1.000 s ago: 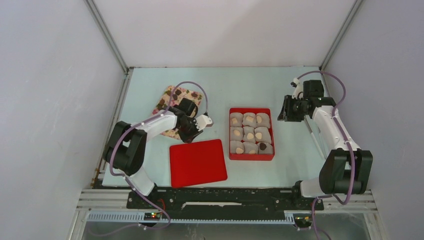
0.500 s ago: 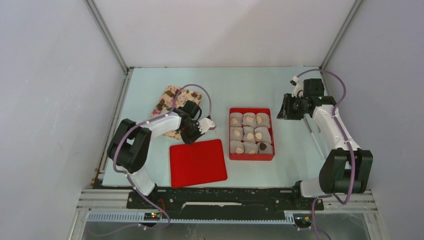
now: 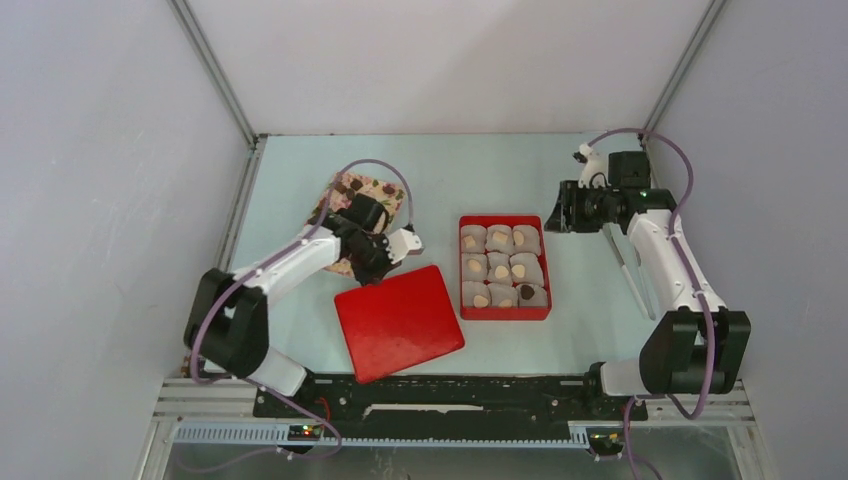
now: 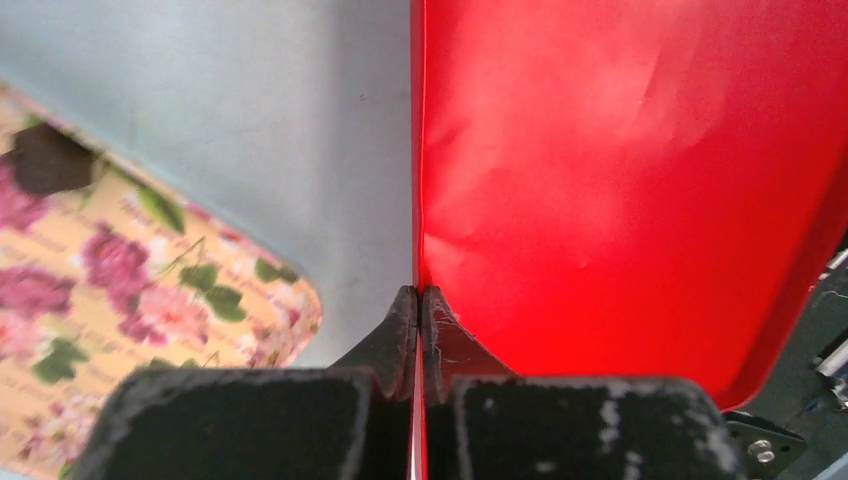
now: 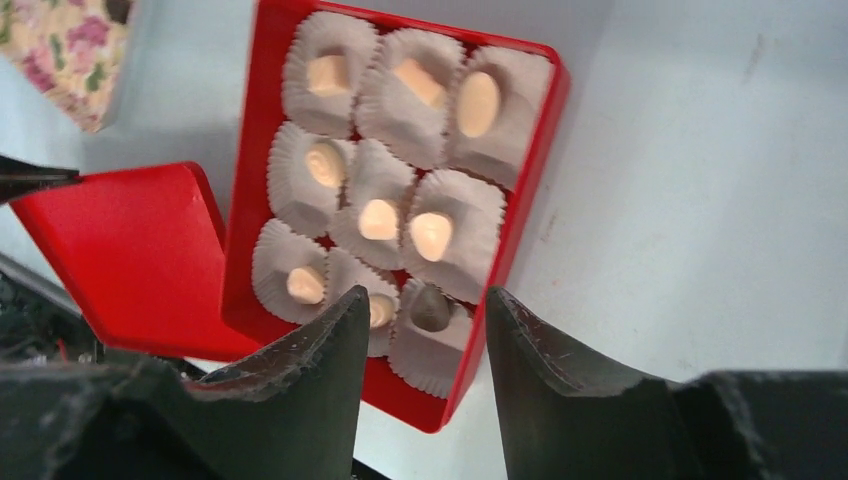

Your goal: Pack the chocolate

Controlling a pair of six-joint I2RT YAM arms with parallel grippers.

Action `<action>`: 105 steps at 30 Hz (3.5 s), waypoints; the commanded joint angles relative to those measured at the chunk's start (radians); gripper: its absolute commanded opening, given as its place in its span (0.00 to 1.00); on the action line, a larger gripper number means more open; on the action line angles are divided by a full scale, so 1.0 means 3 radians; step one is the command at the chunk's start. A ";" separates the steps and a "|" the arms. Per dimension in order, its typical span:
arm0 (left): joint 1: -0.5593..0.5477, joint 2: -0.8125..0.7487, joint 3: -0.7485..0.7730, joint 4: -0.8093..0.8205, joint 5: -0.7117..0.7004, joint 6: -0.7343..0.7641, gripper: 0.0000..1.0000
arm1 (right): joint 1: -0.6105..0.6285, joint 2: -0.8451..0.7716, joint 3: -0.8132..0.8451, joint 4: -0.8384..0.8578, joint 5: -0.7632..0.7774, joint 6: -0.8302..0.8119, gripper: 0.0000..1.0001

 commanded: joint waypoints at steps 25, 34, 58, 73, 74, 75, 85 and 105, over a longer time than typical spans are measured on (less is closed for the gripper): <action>0.0379 -0.1328 0.0121 0.0796 0.0567 -0.0329 0.00 | 0.1670 0.1085 0.1302 -0.0028 -0.1163 -0.0932 0.66; 0.0397 -0.1340 0.0101 0.1177 0.0631 -0.0657 0.00 | 0.1743 0.1264 0.1411 0.0072 -0.1130 -0.0849 0.45; 0.0400 -0.1393 0.0127 0.1300 0.0168 -0.1124 0.51 | 0.1746 0.0012 0.1144 0.0423 0.0572 -0.1338 0.00; 0.0428 -0.1538 -0.0363 0.1558 0.0202 -0.2124 0.53 | 0.2356 -0.1258 -0.0870 0.1697 0.2516 -0.3431 0.00; 0.0428 -0.1532 -0.0406 0.1618 0.0203 -0.2190 0.53 | 0.2385 -0.1322 -0.0991 0.1755 0.2556 -0.3526 0.00; 0.0428 -0.1543 -0.0447 0.1682 0.0191 -0.2205 0.53 | 0.2412 -0.1397 -0.1088 0.1769 0.2568 -0.3576 0.00; 0.0394 -0.1622 -0.0620 0.1715 0.0105 -0.2235 0.53 | 0.2826 -0.2020 -0.1751 0.1063 0.2251 -0.3483 0.11; 0.0183 -0.1083 -0.0782 0.2125 0.0166 -0.2582 0.69 | 0.2940 -0.2265 -0.2093 -0.0069 0.1306 -0.3108 0.51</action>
